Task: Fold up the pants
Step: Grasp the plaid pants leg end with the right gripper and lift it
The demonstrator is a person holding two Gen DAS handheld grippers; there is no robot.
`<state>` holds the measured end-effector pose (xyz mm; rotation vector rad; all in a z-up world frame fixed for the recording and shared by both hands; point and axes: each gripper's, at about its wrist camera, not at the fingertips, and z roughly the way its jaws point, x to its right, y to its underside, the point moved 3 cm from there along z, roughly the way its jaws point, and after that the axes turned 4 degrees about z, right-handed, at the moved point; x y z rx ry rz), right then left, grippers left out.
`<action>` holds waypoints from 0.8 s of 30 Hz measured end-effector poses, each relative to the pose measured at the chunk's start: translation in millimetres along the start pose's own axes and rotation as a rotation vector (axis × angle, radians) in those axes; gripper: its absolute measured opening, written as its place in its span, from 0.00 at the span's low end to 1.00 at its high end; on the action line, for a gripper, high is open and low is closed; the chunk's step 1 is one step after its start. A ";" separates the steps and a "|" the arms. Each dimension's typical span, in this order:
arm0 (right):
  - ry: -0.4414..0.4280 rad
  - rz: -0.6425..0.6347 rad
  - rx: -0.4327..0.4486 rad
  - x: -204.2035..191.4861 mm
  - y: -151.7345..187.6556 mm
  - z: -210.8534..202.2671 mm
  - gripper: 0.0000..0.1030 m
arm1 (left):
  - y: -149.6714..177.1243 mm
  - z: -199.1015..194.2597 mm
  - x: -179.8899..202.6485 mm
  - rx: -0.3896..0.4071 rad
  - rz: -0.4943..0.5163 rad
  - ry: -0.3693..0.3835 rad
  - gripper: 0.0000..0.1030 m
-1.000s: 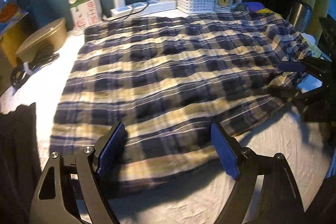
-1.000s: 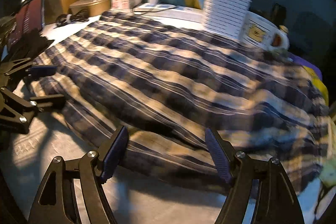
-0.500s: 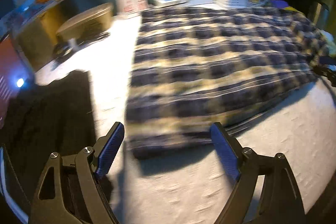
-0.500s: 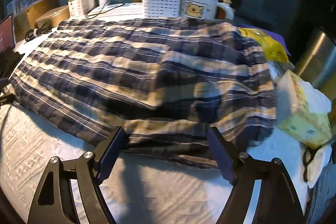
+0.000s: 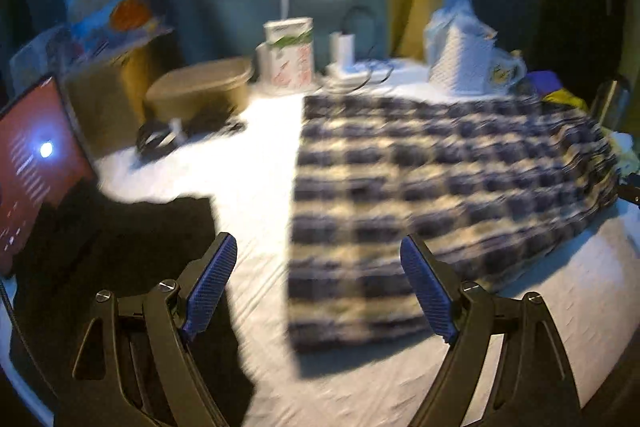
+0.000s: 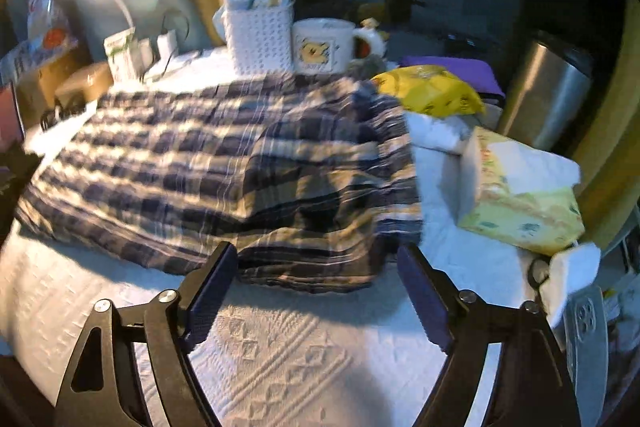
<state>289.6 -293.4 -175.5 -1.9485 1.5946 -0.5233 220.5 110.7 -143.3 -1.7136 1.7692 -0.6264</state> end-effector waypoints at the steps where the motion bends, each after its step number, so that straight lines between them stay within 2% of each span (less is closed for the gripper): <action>1: -0.013 0.025 0.005 4.2 0.6 -3.3 0.90 | -3.3 2.5 5.1 0.003 0.006 0.012 0.82; 6: -0.072 0.101 -0.055 13.7 16.0 5.2 0.91 | -15.5 12.7 15.9 0.001 0.013 0.039 0.82; 11: -0.133 0.183 -0.090 17.3 23.0 25.0 0.91 | -18.1 16.8 12.5 -0.014 0.000 0.026 0.82; 19: -0.217 0.327 -0.051 25.2 -12.1 56.7 0.93 | -19.8 21.6 -4.4 -0.024 -0.050 -0.011 0.82; 22: -0.286 0.414 -0.025 29.7 -26.8 68.8 0.93 | -20.2 23.6 -8.3 -0.030 -0.060 -0.021 0.82; 23: -0.311 0.442 -0.021 31.5 -29.9 72.6 0.91 | -20.6 23.6 -9.5 -0.030 -0.062 -0.023 0.82; 24: -0.349 0.470 -0.020 31.9 -32.8 76.5 0.83 | -21.0 23.4 -10.3 -0.030 -0.065 -0.025 0.82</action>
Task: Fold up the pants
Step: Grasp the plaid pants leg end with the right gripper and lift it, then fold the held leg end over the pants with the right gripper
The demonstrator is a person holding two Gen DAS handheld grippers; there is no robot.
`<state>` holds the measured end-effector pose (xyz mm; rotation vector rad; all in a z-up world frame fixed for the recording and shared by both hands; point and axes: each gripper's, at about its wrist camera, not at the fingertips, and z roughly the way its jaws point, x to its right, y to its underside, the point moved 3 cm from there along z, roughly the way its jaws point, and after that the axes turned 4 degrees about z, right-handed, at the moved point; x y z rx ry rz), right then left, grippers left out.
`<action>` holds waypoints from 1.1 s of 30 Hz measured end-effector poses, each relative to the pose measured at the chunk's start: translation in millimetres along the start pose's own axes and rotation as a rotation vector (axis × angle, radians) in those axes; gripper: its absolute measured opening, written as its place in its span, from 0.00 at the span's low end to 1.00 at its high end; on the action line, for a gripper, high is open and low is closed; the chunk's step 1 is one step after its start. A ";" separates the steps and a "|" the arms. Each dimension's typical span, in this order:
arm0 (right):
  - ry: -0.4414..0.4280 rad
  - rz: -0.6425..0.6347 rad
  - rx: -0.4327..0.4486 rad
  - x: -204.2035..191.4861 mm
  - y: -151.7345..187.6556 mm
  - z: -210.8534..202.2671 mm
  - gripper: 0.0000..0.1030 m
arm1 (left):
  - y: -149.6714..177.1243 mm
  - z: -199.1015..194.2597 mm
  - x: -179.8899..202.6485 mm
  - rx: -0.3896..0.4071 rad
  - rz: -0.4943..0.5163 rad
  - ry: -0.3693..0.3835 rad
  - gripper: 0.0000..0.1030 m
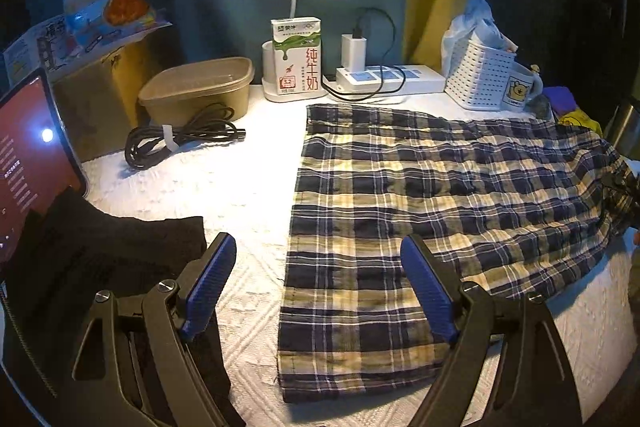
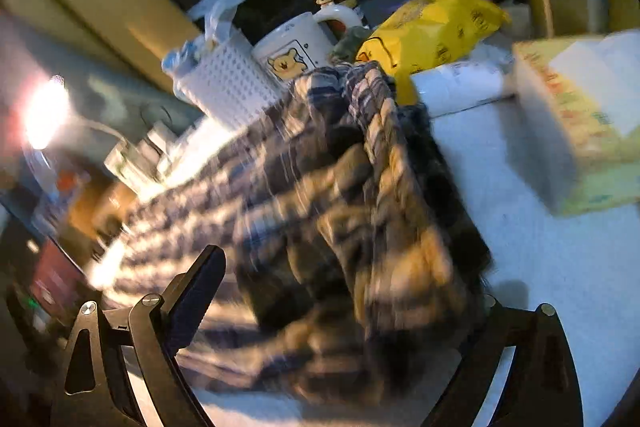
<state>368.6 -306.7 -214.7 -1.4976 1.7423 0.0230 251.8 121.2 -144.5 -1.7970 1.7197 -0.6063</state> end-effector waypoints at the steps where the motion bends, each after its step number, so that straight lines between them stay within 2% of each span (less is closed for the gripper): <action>1: -0.049 0.041 -0.008 1.9 -3.0 4.8 0.63 | -0.4 -0.6 -0.6 0.001 -0.001 -0.002 0.82; 2: -0.068 0.071 -0.019 4.3 -4.5 8.1 0.51 | -0.7 -1.0 -1.3 0.003 -0.001 -0.003 0.82; 3: -0.080 0.100 -0.023 8.2 -5.6 11.2 0.31 | -0.8 -1.5 -2.0 0.005 -0.002 -0.005 0.82; 4: -0.079 0.112 -0.016 10.8 -7.0 11.1 0.15 | -0.7 -2.5 -2.9 0.007 -0.004 -0.008 0.82; 5: -0.073 0.117 -0.007 12.7 -8.4 9.6 0.10 | -0.8 -3.2 -3.9 0.009 -0.005 -0.009 0.82; 10: -0.035 0.041 0.059 5.5 -18.5 -13.9 0.06 | -0.8 -5.0 -11.5 0.016 -0.013 -0.013 0.82; 19: 0.054 -0.107 0.160 -38.0 -53.8 -46.3 0.06 | -0.8 -12.2 -28.1 0.063 -0.028 0.019 0.82; 26: 0.064 -0.266 0.195 -108.7 -50.6 -52.3 0.06 | 4.7 -12.2 -50.3 0.079 -0.056 0.040 0.82; 33: 0.017 -0.412 0.161 -193.6 -21.8 -22.3 0.06 | 4.5 -20.7 -71.1 0.118 -0.078 0.060 0.82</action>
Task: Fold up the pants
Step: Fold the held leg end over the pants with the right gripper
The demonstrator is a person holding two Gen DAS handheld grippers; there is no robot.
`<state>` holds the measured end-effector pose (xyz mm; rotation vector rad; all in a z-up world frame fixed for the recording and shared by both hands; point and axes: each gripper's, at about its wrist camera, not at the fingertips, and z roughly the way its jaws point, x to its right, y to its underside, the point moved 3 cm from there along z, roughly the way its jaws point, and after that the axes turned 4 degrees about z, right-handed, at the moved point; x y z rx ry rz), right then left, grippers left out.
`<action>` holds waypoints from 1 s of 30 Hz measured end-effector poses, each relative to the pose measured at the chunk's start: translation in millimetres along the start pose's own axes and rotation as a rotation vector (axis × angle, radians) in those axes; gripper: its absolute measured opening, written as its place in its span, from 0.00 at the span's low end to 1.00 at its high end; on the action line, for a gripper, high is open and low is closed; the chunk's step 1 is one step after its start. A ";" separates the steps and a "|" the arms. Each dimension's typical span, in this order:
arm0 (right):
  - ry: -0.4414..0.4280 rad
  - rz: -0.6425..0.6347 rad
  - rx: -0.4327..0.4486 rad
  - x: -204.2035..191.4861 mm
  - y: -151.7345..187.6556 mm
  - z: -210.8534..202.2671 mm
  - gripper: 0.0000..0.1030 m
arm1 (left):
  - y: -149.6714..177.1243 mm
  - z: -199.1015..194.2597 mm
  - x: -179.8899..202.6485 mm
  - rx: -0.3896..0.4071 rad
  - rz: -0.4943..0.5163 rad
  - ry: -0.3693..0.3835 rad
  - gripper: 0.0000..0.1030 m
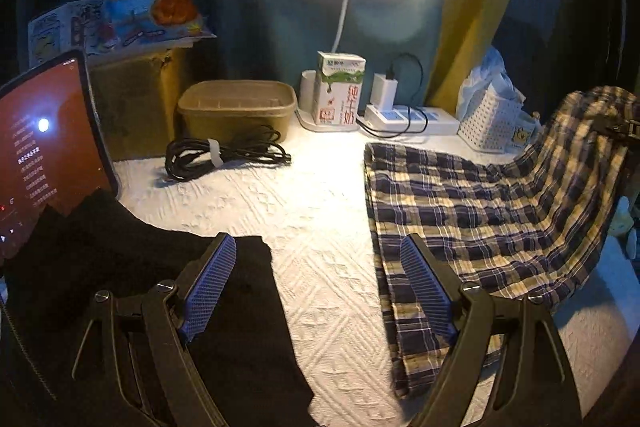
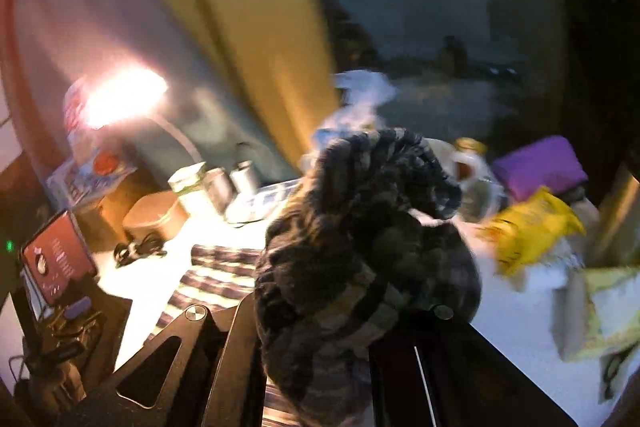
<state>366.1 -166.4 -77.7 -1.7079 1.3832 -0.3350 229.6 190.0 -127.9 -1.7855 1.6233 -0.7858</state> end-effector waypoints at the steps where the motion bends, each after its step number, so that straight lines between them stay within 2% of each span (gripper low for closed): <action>1: -0.013 -0.015 -0.008 -12.3 2.1 6.9 0.06 | -0.2 -1.5 -3.1 0.004 -0.004 0.003 0.82; 6: -0.067 -0.087 -0.075 -71.7 20.8 47.3 0.06 | 2.0 -5.0 -14.1 0.011 -0.027 0.010 0.82; 11: -0.116 -0.171 -0.206 -124.1 59.7 99.0 0.06 | 6.5 -3.5 -21.5 -0.004 -0.048 0.006 0.82; 15: -0.126 -0.221 -0.290 -151.0 88.1 125.8 0.06 | 8.9 -3.5 -24.4 -0.010 -0.052 -0.007 0.82; 16: -0.120 -0.245 -0.317 -156.9 96.6 133.4 0.09 | 9.7 -2.6 -25.1 -0.015 -0.053 -0.010 0.82; 17: -0.114 -0.262 -0.342 -161.1 103.0 139.7 0.13 | 10.0 -1.7 -25.6 -0.020 -0.053 -0.013 0.82; 18: -0.118 -0.273 -0.366 -164.7 109.2 145.2 0.28 | 10.3 -0.7 -25.7 -0.025 -0.051 -0.016 0.82; 19: -0.142 -0.276 -0.394 -168.9 115.2 149.5 0.56 | 10.3 0.0 -25.5 -0.028 -0.048 -0.019 0.82; 20: -0.182 -0.269 -0.402 -173.3 119.6 149.6 0.72 | 9.9 0.1 -24.9 -0.027 -0.045 -0.020 0.82; 21: -0.224 -0.267 -0.392 -178.6 122.1 146.4 0.93 | 9.2 -0.1 -23.9 -0.026 -0.041 -0.021 0.82; 22: -0.252 -0.276 -0.389 -184.0 123.7 143.3 0.98 | 7.8 -0.1 -22.5 -0.024 -0.036 -0.021 0.82; 25: -0.303 -0.320 -0.383 -193.2 129.4 130.9 0.97 | 2.9 0.5 -17.0 -0.019 -0.022 -0.023 0.82; 30: -0.324 -0.273 -0.347 -169.0 121.2 108.3 0.97 | -12.0 7.2 1.1 -0.022 0.025 -0.003 0.82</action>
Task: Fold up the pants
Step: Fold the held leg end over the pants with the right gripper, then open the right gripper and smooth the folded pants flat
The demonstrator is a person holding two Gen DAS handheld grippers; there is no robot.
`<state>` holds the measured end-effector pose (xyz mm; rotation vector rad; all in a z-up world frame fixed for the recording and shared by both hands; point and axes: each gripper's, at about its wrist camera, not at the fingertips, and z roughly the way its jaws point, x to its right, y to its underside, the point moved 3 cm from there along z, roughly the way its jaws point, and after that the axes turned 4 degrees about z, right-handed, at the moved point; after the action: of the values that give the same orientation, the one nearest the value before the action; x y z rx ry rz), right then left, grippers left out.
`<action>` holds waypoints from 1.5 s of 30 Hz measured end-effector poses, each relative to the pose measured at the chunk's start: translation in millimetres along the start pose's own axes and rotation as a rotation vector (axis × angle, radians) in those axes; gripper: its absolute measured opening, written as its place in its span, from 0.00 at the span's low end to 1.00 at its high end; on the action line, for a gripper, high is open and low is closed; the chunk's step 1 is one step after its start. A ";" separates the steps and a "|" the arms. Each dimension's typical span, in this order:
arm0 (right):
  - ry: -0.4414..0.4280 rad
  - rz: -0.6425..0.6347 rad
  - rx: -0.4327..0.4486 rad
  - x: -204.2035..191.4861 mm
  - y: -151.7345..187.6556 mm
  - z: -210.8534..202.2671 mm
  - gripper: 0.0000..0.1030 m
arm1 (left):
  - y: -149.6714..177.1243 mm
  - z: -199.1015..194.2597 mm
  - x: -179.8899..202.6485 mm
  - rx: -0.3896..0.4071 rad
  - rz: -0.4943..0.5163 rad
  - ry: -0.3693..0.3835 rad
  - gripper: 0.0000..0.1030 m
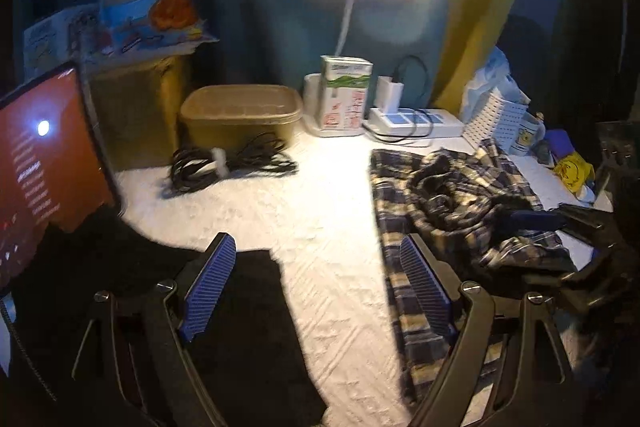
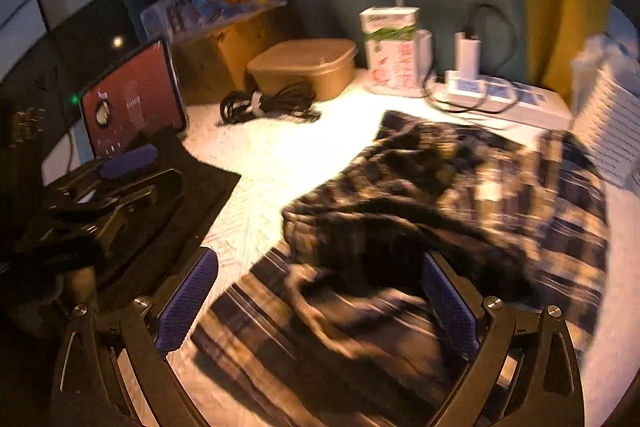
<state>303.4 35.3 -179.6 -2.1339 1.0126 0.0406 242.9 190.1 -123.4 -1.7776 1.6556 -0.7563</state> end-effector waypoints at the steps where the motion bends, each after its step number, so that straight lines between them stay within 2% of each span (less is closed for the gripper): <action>1: 0.004 0.012 0.019 8.4 2.3 -12.3 0.97 | -5.7 1.9 8.0 0.000 0.022 0.011 0.82; 8: 0.081 0.106 0.163 67.8 13.8 -81.3 0.97 | -39.2 11.2 71.9 0.020 0.187 0.121 0.82; 15: 0.176 0.231 0.204 133.9 34.2 -104.8 0.97 | -44.1 36.3 153.0 -0.051 0.387 0.227 0.82; 20: 0.193 0.278 0.213 160.2 45.0 -107.9 0.97 | -42.4 53.2 191.1 -0.112 0.482 0.258 0.82; 25: 0.183 0.305 0.221 173.1 53.8 -110.8 0.97 | -32.5 90.9 209.7 -0.205 0.547 0.226 0.82; 30: 0.176 0.302 0.228 176.9 57.4 -115.1 0.97 | -31.5 112.0 187.0 -0.247 0.527 0.146 0.79; 38: 0.174 0.304 0.212 183.5 60.6 -107.3 0.97 | -61.7 107.8 115.3 -0.171 0.404 -0.022 0.79; 42: 0.175 0.280 0.193 176.5 56.4 -98.5 0.97 | -72.9 117.2 80.3 -0.146 0.333 -0.068 0.79; 45: 0.175 0.263 0.184 171.1 52.4 -93.6 0.98 | -76.6 129.2 58.0 -0.156 0.268 -0.056 0.80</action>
<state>359.5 -157.4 -201.8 -1.8516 1.3413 -0.1093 393.8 141.4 -151.5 -1.6166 1.9100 -0.4646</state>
